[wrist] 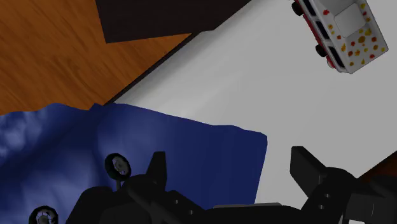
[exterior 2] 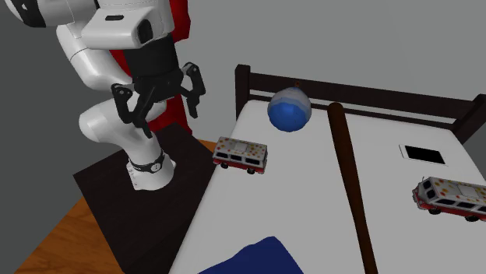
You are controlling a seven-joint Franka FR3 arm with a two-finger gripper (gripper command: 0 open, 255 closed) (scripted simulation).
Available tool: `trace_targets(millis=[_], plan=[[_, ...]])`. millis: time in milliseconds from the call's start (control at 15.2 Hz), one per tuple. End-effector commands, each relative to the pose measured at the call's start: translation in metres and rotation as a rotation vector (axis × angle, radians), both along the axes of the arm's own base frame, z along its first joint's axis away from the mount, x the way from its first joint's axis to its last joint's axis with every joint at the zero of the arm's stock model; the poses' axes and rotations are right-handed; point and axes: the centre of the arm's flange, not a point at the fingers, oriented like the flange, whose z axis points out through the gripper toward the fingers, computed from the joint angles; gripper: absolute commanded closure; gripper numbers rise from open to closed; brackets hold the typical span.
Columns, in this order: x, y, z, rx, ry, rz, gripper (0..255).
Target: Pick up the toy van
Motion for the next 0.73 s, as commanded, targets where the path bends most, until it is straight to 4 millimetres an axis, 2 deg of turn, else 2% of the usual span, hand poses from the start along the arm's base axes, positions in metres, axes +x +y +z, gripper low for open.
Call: trace_targets(millis=[0,660], plan=[[0.000,0.000,0.000,0.000,0.000,0.000,0],[-0.037,0.044,-0.111,0.028,0.097,-0.359,0]])
